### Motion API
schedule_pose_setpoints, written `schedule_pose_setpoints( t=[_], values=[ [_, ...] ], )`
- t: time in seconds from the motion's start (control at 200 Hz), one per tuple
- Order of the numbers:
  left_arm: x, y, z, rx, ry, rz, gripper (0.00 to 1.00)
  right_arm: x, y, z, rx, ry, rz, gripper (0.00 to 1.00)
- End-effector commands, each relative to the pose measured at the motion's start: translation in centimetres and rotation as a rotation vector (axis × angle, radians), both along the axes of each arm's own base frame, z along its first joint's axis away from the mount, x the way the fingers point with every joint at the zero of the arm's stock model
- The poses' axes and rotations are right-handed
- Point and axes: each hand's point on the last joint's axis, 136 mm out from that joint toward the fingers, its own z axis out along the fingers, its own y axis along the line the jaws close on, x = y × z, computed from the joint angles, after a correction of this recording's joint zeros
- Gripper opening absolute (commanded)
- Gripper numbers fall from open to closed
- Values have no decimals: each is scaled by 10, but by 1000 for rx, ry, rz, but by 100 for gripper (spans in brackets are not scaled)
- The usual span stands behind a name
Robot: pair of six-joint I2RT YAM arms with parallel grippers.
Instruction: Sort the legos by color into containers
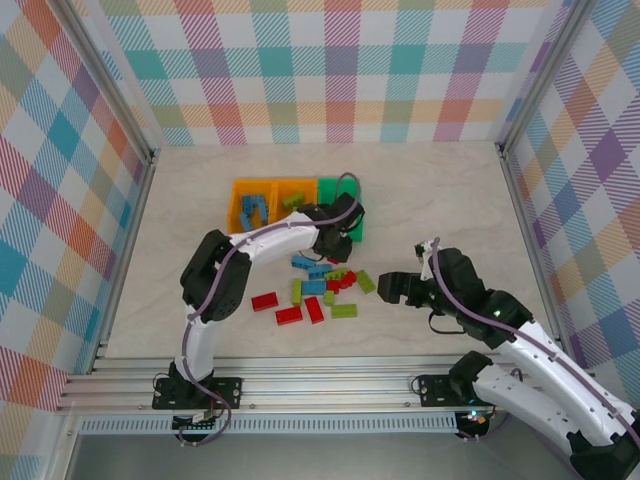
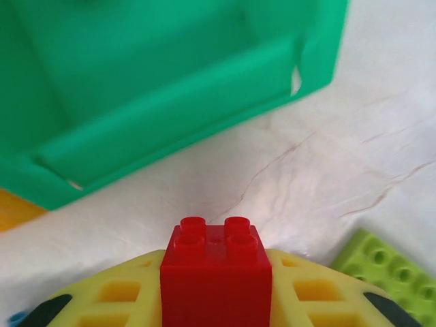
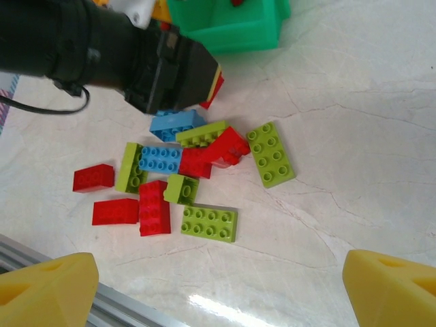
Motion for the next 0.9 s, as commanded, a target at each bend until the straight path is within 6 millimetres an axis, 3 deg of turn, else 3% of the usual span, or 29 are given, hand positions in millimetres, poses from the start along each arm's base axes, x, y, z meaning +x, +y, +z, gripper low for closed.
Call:
schedule_pose_setpoints(
  t=[0.0,0.12,0.265,0.455,0.55,0.745,0.83,0.895],
  values=[
    [31,-5,81,-76,-202,64,23,4,4,24,60,-50,-6,93],
    [67,-6,93,-102,-266,124,21,4,3,25,61,-50,-10,93],
    [108,-6,85,-105,-295,176,20,-1,-1,23,66,-41,-21,94],
    [127,-9,81,-110,-300,184,34,-4,-6,22,62,-41,-29,94],
    [124,-11,91,-130,-301,165,44,-4,-5,18,52,-28,-25,94],
    [99,-4,130,-176,-329,115,50,1,5,2,6,37,8,94],
    [78,0,147,-196,-329,66,51,5,11,-9,-27,59,32,95],
    [50,-1,161,-223,-334,-35,51,9,16,-21,-70,76,65,94]
  ],
)
